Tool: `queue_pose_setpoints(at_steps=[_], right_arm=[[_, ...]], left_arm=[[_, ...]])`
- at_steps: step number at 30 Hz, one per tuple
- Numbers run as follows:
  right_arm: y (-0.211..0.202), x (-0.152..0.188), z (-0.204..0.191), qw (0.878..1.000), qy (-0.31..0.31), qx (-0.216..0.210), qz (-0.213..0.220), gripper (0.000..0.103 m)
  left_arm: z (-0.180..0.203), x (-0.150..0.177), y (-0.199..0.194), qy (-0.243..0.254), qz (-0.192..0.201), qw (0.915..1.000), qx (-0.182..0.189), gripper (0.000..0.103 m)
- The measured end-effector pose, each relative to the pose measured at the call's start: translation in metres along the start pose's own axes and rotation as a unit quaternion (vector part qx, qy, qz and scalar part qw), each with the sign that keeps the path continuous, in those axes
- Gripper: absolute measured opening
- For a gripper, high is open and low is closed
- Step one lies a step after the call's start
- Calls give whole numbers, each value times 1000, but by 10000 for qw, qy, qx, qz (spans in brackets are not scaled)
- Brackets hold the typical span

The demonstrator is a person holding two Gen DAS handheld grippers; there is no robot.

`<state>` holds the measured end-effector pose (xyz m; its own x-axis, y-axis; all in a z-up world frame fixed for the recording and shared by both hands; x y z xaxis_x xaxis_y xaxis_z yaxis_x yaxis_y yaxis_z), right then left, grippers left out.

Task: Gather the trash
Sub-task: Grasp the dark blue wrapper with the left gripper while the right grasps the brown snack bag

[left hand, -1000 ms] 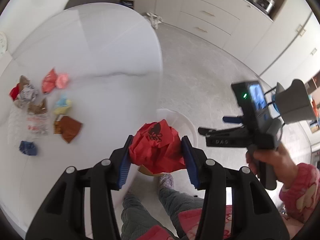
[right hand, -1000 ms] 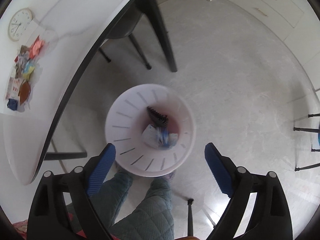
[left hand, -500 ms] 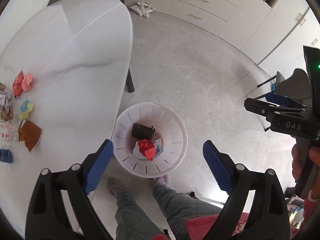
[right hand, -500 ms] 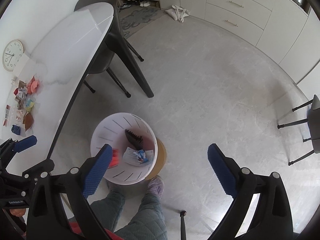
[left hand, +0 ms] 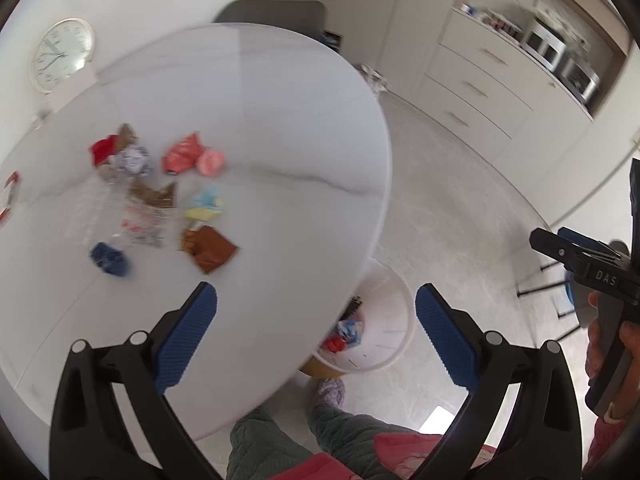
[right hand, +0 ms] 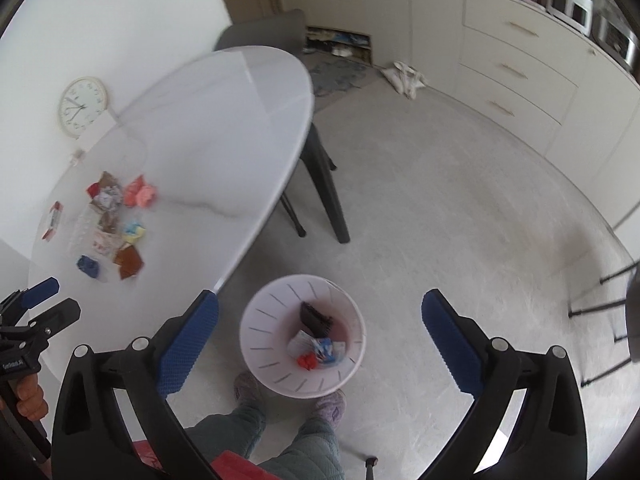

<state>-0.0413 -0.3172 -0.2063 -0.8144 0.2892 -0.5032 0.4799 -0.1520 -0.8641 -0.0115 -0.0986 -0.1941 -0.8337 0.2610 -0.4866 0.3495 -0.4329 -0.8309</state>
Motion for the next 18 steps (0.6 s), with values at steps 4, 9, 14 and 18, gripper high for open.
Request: queue_pose_setpoints(at_steps=[4, 9, 14, 18], right_arm=[[-5, -15, -43, 9992, -312, -204, 120, 101], [-2, -23, -99, 9965, -701, -426, 156, 101], [8, -19, -158, 9929, -988, -655, 33, 101], [18, -14, -202, 9891, -1253, -768, -54, 101]], left_arm=[[-46, -5, -23, -317, 229, 9987, -321, 95], [-116, -4, -35, -798, 382, 9928, -813, 95], [-186, 5, -19, -1330, 327, 9843, -1113, 95], [-227, 10, 11, -1568, 125, 9799, -1231, 86]])
Point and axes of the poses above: each gripper's, at about its wrist camera, not at the fingertips, and y roughly the way its jaws point, z to its right, x to its underside, the point moved 10 cm from there along y, roughly the way its jaws point, and after that the axes turned 11 degrees about x, right-handed, at the moved point
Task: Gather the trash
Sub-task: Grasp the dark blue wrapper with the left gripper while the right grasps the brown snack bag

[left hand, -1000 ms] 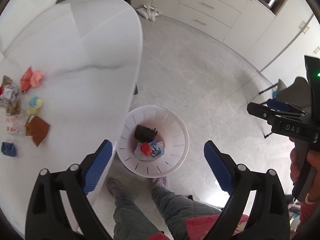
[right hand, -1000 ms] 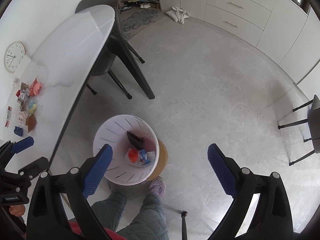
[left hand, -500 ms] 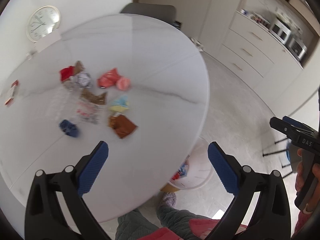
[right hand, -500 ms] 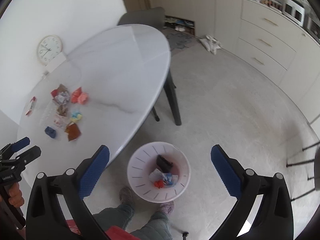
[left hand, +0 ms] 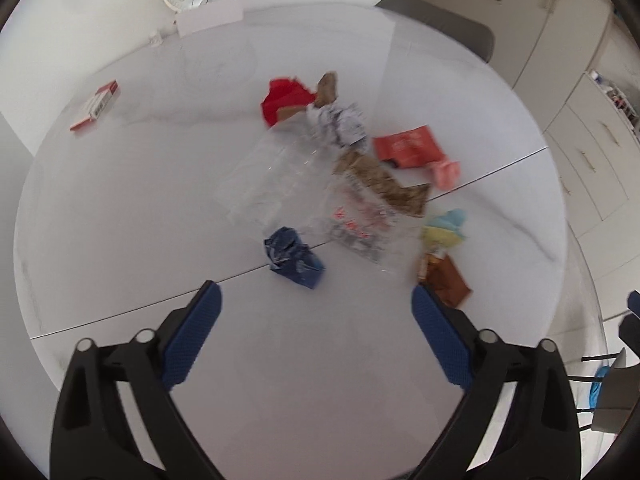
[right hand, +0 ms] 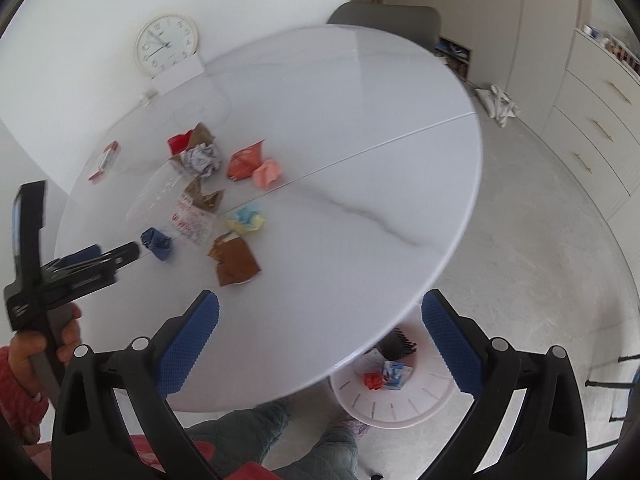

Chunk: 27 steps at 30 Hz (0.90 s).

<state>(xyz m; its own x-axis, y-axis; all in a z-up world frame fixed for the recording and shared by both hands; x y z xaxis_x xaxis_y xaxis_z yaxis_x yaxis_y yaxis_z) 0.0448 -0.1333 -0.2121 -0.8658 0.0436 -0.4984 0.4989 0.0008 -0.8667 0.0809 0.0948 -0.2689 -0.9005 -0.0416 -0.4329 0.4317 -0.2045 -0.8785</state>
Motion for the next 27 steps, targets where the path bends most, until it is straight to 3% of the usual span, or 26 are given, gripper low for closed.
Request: queue_pose_setpoints(at_steps=[8, 15, 18, 19, 27], right_arm=[[29, 0, -46, 9992, -327, -45, -243, 101], [45, -3, -59, 9984, -453, -16, -324, 101], [51, -4, -63, 9979, -563, 2, -322, 101], [54, -5, -65, 9977, -600, -6, -327, 101], [100, -2, -109, 9908, -1264, -112, -480, 94]], left_arm=[[-25, -6, 55, -367, -286, 9989, -79, 66], [-28, -7, 70, -353, -385, 9986, -36, 40], [-29, -5, 71, -329, -374, 9987, -46, 35], [-29, -5, 71, -310, -378, 9988, -53, 28], [-26, -1, 53, -171, -490, 9986, 128, 27]])
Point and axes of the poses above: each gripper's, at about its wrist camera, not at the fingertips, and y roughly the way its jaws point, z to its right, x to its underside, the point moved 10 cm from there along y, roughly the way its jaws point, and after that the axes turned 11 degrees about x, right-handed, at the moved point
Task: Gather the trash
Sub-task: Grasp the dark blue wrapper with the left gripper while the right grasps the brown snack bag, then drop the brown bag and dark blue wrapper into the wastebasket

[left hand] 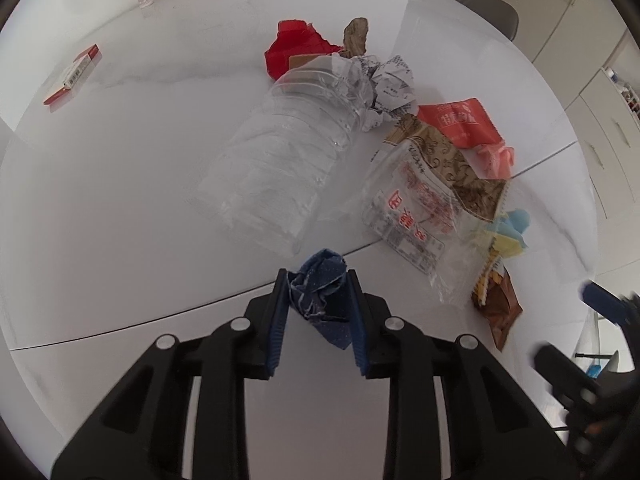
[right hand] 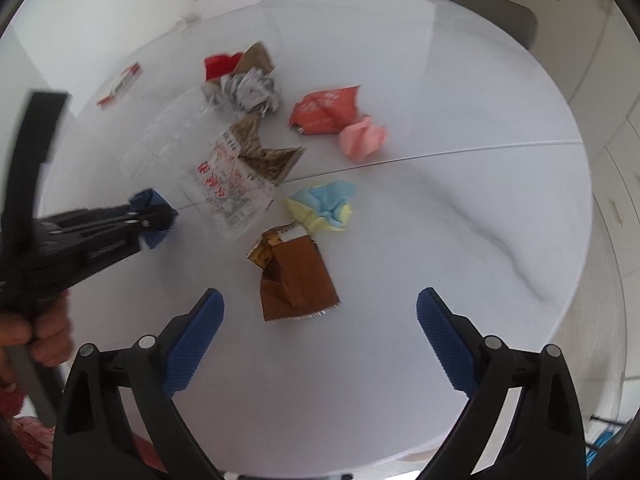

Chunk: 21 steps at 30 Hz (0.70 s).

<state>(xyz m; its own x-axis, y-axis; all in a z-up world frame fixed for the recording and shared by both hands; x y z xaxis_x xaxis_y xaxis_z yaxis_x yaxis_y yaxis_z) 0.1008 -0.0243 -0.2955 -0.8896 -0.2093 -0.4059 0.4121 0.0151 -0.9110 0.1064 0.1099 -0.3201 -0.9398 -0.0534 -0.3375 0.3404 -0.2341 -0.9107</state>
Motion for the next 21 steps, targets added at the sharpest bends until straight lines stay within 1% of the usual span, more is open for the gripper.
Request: queue_pose_setpoints(at_steps=[2, 6, 7, 8, 9, 10, 13, 15, 16, 17, 21], right_arm=[[13, -2, -10, 9997, -228, 72, -28, 87], [29, -6, -21, 9978, -565, 352, -37, 83], [31, -6, -22, 9973, -623, 399, -38, 79], [34, -5, -23, 9966, -693, 440, -56, 72], [36, -4, -24, 9962, -738, 464, -88, 68], [38, -2, -25, 9958, -769, 468, -142, 61], [38, -2, -23, 9971, -676, 309, -146, 47], [36, -2, -20, 9976, -607, 290, -141, 46], [33, -1, -19, 9980, -562, 233, -143, 31], [30, 3, -18, 9986, -474, 86, -202, 26], [0, 18, 2, 9991, 50, -373, -190, 26]], left_arm=[[0, 3, -10, 56, 13, 10000, 32, 27], [2, 12, -39, 170, 109, 9997, 97, 27], [1, 13, -46, 207, 153, 9996, 90, 27], [0, 11, -51, 232, 186, 9995, 83, 27], [0, 13, -58, 258, 224, 9994, 86, 27], [0, 14, -63, 271, 244, 9993, 102, 27], [0, 16, -72, 283, 273, 9991, 163, 27], [2, 18, -76, 332, 287, 9989, 161, 27], [2, 18, -77, 368, 284, 9988, 147, 27], [4, 18, -78, 410, 282, 9987, 138, 27], [26, 21, -81, 621, 260, 9973, 291, 27]])
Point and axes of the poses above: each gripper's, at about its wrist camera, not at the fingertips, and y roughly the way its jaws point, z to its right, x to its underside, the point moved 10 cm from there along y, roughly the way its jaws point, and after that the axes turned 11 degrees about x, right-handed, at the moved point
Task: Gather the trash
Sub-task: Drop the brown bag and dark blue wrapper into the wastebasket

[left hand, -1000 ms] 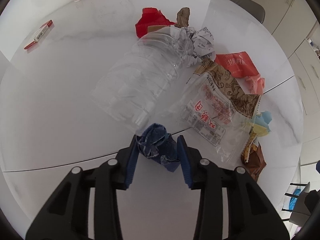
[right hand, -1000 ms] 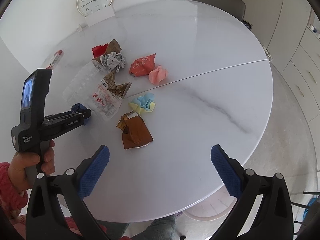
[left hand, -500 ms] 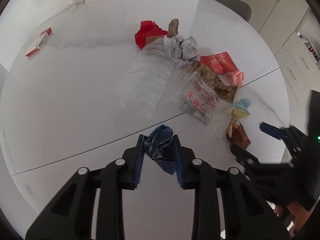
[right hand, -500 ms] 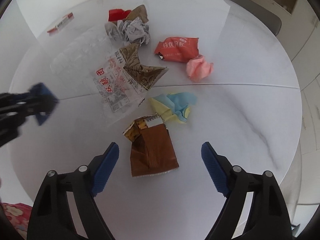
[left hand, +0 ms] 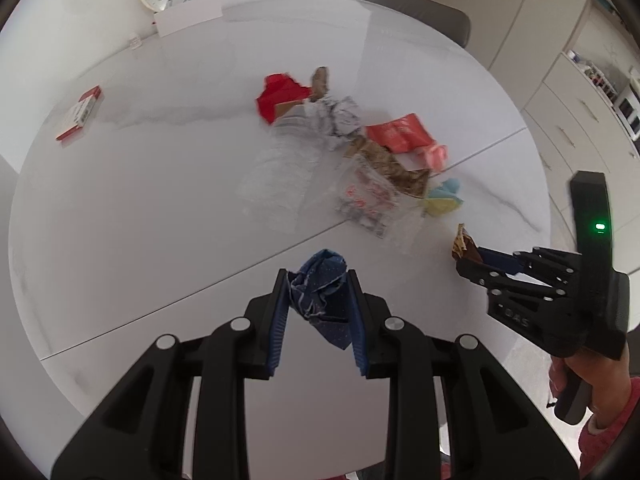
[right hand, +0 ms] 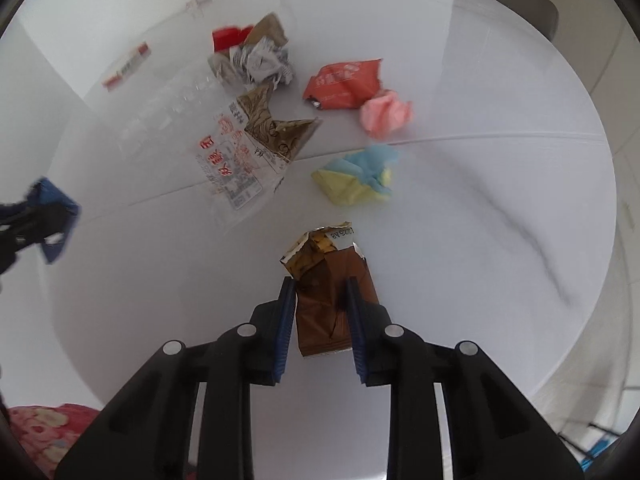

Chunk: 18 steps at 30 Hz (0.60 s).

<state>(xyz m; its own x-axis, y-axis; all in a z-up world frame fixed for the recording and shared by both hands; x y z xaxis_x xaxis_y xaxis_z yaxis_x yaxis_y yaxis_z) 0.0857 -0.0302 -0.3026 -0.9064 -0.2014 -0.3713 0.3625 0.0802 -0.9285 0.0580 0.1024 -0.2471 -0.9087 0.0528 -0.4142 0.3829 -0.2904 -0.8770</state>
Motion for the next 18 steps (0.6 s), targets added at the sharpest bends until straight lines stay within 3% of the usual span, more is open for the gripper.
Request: queue_pose_setpoints(at_steps=[5, 8, 11, 15, 18], right_arm=[[-58, 37, 46, 9961, 773, -365, 218, 26], [-85, 76, 89, 9917, 1248, -192, 255, 27], [-83, 111, 125, 9880, 1538, 115, 66, 28], [-48, 152, 152, 9833, 1763, 199, -395, 29], [-23, 177, 163, 9803, 1810, 340, -708, 56]], left_arm=[[49, 0, 3, 396, -70, 9986, 334, 27], [90, 2, 6, 760, -137, 9952, 601, 27], [135, 9, 10, 1093, -271, 9892, 941, 27], [193, 28, 17, 1652, -478, 9780, 1183, 27], [228, 44, 25, 2004, -663, 9689, 1294, 28]])
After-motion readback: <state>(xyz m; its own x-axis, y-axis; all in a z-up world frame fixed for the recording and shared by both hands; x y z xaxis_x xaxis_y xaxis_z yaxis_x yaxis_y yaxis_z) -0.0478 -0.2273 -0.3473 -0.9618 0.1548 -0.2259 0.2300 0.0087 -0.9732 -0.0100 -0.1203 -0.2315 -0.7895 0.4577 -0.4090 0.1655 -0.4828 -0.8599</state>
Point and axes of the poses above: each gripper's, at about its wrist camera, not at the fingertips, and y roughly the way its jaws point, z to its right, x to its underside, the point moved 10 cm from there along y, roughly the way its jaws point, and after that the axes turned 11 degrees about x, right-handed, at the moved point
